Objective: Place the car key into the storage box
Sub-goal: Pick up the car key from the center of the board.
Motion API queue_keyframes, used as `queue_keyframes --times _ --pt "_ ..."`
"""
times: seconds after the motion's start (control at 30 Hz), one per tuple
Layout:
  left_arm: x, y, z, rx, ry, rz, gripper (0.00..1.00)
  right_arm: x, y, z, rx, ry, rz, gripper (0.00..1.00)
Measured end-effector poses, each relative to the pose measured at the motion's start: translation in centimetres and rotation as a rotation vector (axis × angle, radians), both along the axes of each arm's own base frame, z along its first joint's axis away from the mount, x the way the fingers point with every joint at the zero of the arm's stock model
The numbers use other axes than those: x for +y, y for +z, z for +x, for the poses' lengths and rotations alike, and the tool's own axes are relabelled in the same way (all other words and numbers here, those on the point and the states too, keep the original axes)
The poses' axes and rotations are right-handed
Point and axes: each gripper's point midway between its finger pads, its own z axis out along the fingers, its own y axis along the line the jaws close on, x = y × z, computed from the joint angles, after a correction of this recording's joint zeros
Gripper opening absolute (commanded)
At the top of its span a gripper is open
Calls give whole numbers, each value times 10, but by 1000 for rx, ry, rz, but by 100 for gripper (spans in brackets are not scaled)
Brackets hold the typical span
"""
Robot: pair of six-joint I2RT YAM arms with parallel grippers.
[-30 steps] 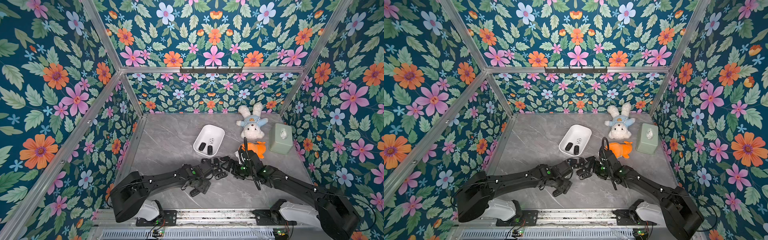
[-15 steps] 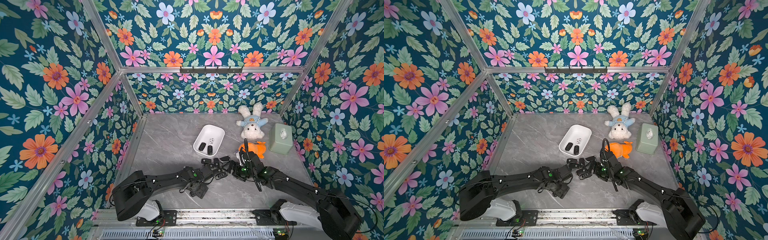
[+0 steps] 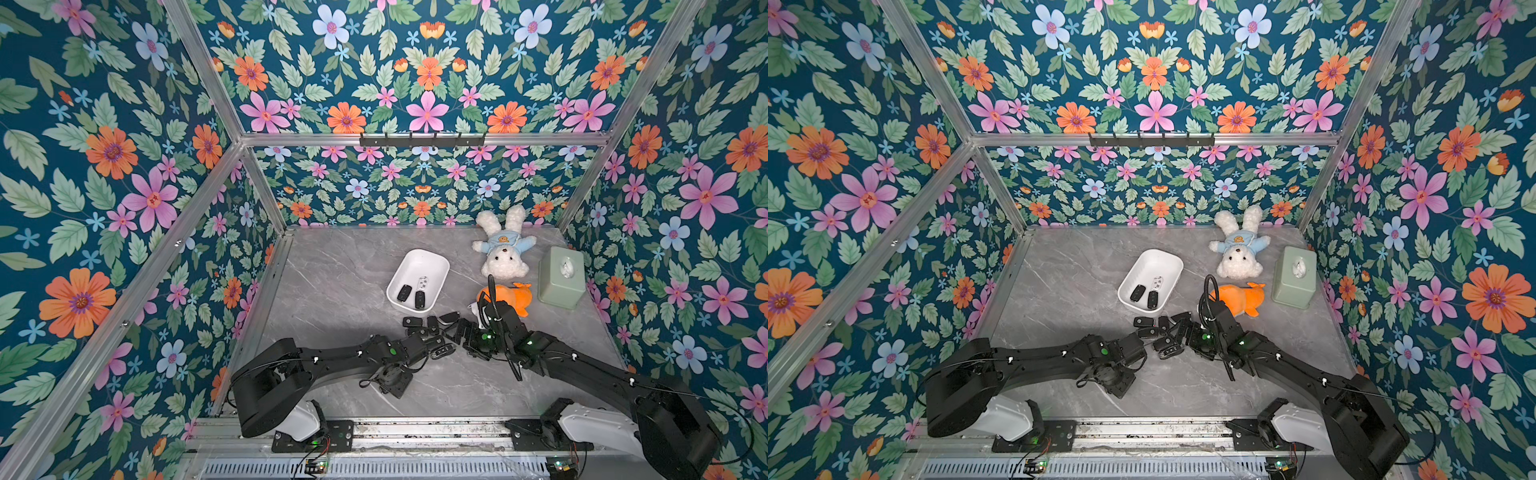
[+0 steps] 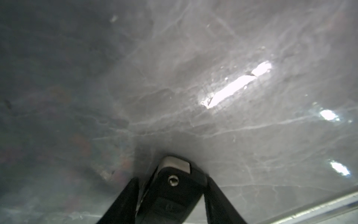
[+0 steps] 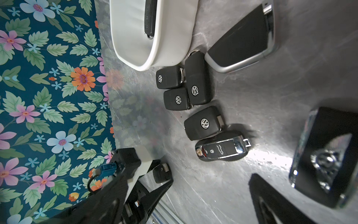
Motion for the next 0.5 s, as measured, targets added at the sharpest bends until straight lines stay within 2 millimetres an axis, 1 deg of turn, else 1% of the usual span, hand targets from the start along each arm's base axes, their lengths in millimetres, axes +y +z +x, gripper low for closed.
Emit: queue_keyframes --times 0.13,0.27,0.5 --pt "-1 0 1 -4 -1 -5 41 1 -1 1 4 1 -3 99" --pt "-2 2 1 -10 -1 -10 33 2 -1 2 6 1 -5 99" --pt "-2 6 4 -26 0 -18 31 3 0 4 4 1 -3 99"
